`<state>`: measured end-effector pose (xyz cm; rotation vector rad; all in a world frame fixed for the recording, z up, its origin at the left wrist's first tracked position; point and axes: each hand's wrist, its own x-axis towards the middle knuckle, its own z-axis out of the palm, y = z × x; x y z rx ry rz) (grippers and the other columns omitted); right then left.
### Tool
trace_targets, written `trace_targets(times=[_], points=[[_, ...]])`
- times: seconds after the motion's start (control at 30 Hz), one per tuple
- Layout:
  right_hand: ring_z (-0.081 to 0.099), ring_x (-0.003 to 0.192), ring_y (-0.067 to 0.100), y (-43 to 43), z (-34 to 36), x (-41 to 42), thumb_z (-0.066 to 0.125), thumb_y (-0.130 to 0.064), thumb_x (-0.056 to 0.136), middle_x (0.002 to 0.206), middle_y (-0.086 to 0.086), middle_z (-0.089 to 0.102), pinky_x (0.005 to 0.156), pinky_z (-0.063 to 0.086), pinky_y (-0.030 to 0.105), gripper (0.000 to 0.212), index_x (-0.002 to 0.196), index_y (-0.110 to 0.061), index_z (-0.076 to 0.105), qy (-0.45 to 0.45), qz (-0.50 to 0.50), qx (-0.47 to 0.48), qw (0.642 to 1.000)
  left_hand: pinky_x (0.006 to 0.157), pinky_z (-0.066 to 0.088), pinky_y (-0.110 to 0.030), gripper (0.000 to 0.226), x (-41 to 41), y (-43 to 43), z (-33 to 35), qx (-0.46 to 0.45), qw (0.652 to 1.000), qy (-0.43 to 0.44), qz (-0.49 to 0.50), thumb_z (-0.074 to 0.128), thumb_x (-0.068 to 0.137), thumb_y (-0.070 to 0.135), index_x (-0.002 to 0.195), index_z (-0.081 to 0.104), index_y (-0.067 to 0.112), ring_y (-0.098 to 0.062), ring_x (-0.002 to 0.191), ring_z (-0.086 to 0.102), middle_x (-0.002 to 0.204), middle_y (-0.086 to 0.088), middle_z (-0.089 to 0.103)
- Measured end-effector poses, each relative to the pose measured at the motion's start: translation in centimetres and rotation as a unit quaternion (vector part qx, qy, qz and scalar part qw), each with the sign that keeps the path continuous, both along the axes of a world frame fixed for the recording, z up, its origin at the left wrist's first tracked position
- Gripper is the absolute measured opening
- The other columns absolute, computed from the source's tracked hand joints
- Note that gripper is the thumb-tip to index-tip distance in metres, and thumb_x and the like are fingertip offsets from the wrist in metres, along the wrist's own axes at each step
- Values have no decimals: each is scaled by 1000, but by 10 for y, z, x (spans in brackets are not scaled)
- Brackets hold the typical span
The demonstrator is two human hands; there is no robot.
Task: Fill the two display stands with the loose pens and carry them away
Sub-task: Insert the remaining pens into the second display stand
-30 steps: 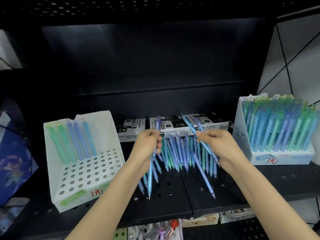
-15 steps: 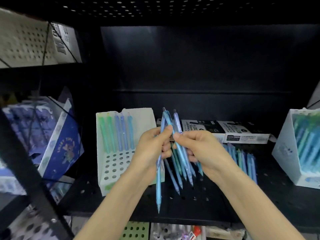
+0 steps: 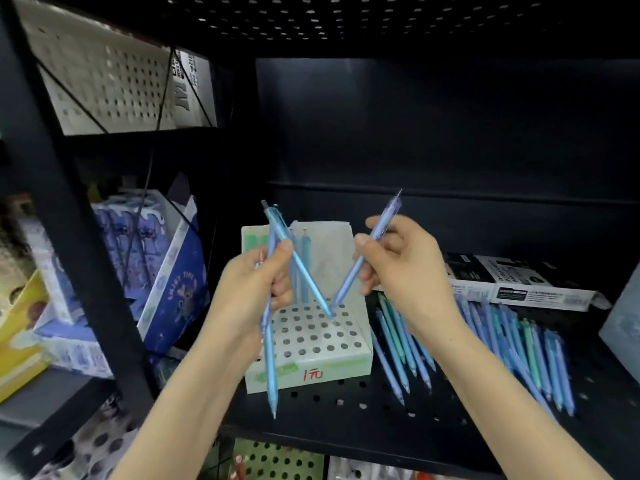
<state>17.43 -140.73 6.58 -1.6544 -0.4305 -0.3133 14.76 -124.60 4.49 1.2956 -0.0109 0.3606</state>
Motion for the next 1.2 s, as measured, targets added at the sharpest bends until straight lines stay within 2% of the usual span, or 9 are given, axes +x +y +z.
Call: trace_targets(times=[0.07,0.17,0.27,0.43,0.8,0.9,1.03,1.1,1.2], points=[[62,54,16,9,1,7,53,-17,94,74,13,64,54,55,27,5,98,-15,55,-22,-11,-5,1000,36,27,-14,32,-2,14,1,-4,1000,-4,15,55,91,21,64,39,15,-7,43,26,53,3,29],[66,56,19,23,-1,21,45,-23,98,65,12,65,62,57,33,26,84,-3,56,-32,-41,-38,998,36,25,-14,33,-2,27,-1,-10,999,-9,35,55,91,19,62,41,15,-6,43,26,53,4,29],[66,55,13,37,-6,31,43,-23,98,66,12,65,65,56,33,31,82,1,56,-41,-65,-100,992,37,25,-15,33,-3,34,-3,-9,999,-9,46,55,92,19,61,42,16,-7,44,25,54,3,28],[67,70,32,50,-21,44,41,-23,99,75,18,66,67,53,43,35,79,2,55,-42,-77,-224,971,38,26,-14,31,-4,37,-5,1,999,0,45,56,91,19,65,41,14,-7,45,26,53,5,29],[67,71,31,53,-24,51,43,-18,97,77,17,65,67,55,45,28,82,2,55,-23,-73,-266,961,38,25,-15,31,-2,33,-5,18,1000,-1,17,54,91,19,64,42,13,-7,44,25,52,4,30],[64,74,29,55,-27,51,44,-12,96,80,12,62,64,52,36,16,85,-2,50,-36,-92,-302,948,38,26,-14,34,-1,32,-6,15,1000,3,12,55,91,20,61,40,15,-7,44,25,53,2,30],[49,73,20,63,-29,49,41,-3,94,69,-2,42,54,35,26,12,84,-10,43,-44,-103,-414,904,37,26,-14,35,0,31,-6,16,1000,6,9,55,92,20,61,40,15,-8,45,25,53,2,29],[51,73,21,63,-28,51,42,-2,93,68,-1,44,57,40,28,13,82,-7,46,-22,-98,-422,901,37,26,-14,34,-1,30,-6,14,1000,6,10,55,91,20,61,41,16,-8,45,25,53,2,30],[65,76,28,59,-25,52,45,-4,91,83,14,64,68,56,40,15,87,3,57,29,-60,-394,917,38,26,-14,33,-2,30,-6,26,1000,4,10,56,90,21,60,41,17,-8,44,25,52,3,31]])
